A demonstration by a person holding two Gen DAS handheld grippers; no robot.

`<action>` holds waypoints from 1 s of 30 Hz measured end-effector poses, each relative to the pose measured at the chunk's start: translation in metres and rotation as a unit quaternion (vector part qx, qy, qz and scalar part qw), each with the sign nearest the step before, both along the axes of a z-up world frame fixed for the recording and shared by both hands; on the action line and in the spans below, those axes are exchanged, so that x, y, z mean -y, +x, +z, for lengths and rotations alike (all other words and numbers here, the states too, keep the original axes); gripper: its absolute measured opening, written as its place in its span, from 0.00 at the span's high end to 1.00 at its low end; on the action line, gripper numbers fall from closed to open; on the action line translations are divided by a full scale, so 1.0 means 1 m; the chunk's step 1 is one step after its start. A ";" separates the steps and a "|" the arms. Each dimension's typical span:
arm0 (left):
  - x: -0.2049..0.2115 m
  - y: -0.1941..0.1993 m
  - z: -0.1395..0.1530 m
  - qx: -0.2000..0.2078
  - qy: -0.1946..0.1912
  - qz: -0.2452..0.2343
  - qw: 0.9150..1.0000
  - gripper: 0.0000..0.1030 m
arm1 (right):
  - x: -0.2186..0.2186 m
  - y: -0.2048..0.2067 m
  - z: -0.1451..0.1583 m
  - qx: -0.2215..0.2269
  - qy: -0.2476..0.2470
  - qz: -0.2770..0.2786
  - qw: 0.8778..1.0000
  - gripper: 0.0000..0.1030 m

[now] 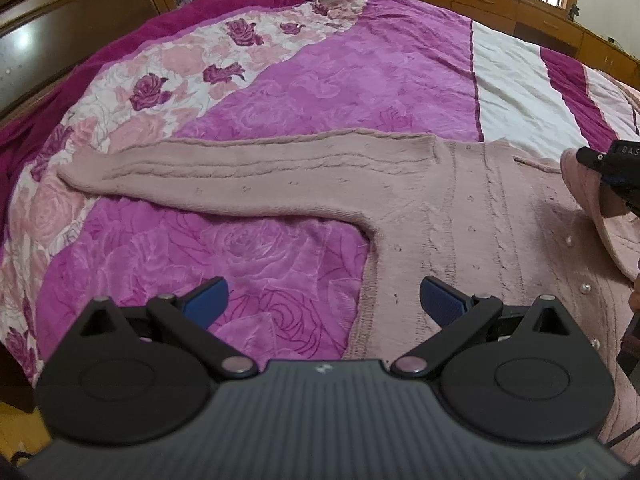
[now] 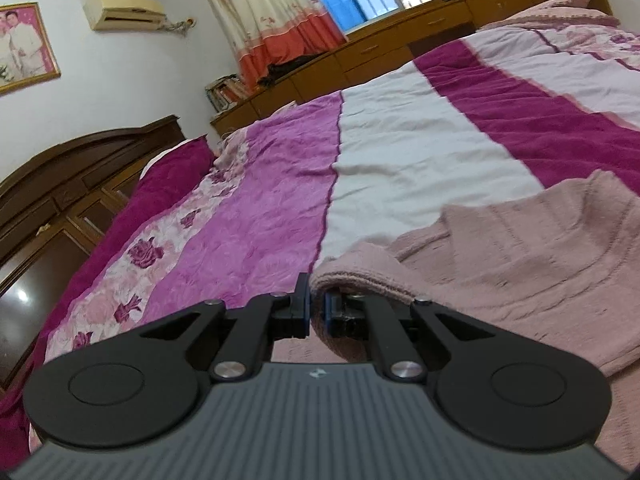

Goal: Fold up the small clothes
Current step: 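Lift the sleeve with the right gripper, lay it across the cardigan body, open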

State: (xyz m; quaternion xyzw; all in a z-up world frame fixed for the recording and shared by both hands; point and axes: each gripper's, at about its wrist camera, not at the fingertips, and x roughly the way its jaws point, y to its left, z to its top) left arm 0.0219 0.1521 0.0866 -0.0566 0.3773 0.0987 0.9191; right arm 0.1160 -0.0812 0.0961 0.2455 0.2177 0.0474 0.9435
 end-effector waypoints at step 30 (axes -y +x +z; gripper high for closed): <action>0.019 0.016 -0.005 0.005 -0.007 -0.046 0.999 0.00 | 0.016 -0.040 -0.025 -0.065 -0.065 0.107 0.990 0.46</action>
